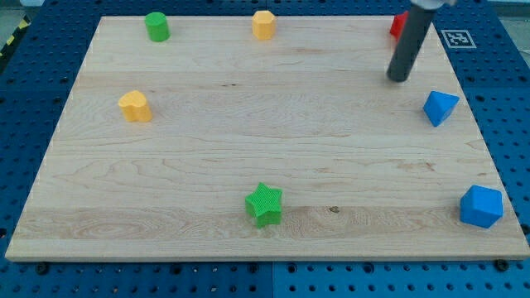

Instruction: Move your arm to the top right of the green star

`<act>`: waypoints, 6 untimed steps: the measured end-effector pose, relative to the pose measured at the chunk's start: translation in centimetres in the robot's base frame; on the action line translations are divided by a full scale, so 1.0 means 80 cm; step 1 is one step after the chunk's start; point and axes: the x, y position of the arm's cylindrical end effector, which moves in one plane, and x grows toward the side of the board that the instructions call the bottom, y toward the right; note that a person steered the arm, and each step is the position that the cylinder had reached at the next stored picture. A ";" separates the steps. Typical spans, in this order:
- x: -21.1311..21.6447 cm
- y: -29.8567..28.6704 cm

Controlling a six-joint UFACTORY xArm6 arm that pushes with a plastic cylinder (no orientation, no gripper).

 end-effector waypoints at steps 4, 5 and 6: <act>0.109 -0.061; 0.162 -0.095; 0.200 -0.096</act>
